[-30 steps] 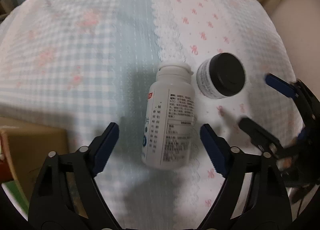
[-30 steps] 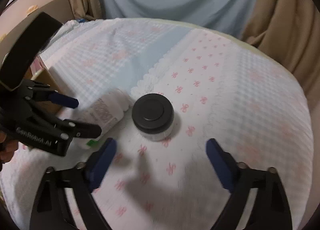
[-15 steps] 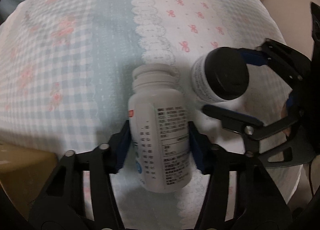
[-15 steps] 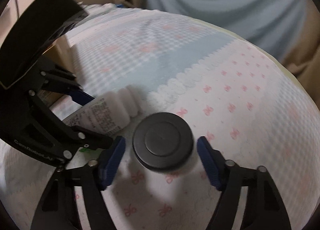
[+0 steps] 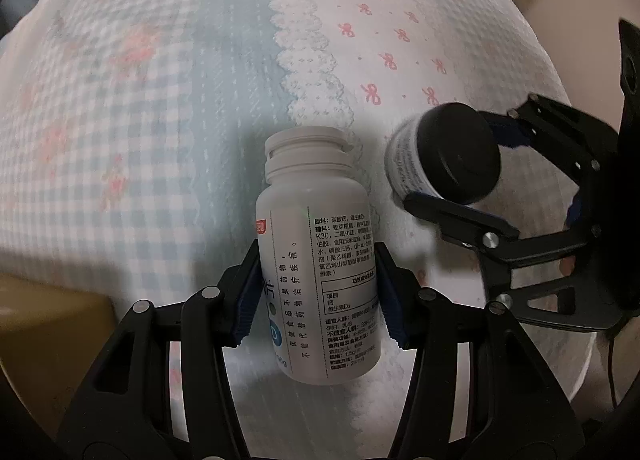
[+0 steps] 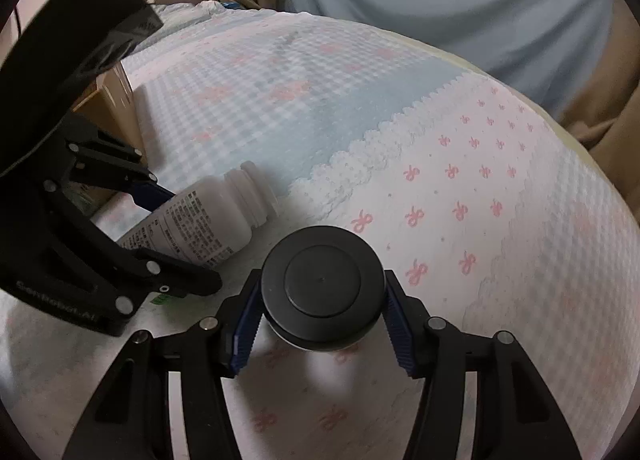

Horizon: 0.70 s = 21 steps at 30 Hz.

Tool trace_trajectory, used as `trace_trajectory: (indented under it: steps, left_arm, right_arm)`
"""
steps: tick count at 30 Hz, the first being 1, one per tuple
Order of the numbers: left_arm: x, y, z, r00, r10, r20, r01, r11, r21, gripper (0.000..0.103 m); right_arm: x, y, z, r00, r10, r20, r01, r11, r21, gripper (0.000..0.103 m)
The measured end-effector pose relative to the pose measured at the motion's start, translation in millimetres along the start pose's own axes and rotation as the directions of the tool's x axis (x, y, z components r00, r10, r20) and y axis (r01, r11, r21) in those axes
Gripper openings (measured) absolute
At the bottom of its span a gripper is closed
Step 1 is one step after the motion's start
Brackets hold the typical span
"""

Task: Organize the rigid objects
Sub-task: 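Grasp the white pill bottle with the left tool while the right tool grasps the black-lidded jar, then carry the pill bottle and black-lidded jar with both tools over the cardboard box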

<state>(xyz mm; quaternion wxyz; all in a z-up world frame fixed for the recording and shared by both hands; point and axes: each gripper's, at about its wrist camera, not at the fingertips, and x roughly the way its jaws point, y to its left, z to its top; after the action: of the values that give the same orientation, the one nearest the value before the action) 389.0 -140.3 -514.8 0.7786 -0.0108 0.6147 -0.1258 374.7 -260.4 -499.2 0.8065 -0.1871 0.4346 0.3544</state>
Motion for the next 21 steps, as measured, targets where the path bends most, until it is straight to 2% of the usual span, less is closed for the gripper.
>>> trace_trajectory:
  steps: [6, 11, 15, 21]
  left_arm:
    - [-19.4, 6.2, -12.1, 0.999, -0.017, 0.031, 0.018, 1.000, -0.022, 0.048]
    - [-56.9, 8.2, -21.4, 0.996, -0.041, 0.084, 0.045, 0.998, -0.046, 0.048]
    - [-101.2, 2.5, -29.9, 0.988, -0.057, 0.144, 0.067, 0.996, -0.062, 0.048]
    - [-190.5, -5.2, -44.5, 0.971, -0.077, 0.225, 0.099, 0.991, -0.090, 0.048]
  right_arm:
    - [-21.4, 0.5, -5.0, 1.000, 0.005, 0.006, -0.006, 0.996, 0.091, 0.052]
    - [-57.9, 5.9, -2.9, 0.999, -0.028, 0.024, 0.023, 0.987, 0.158, 0.052]
    - [-101.8, 15.7, 7.9, 0.996, -0.065, 0.054, 0.053, 0.978, 0.200, 0.052]
    - [-183.8, 42.6, 38.3, 0.989, -0.123, 0.080, 0.096, 0.955, 0.279, 0.052]
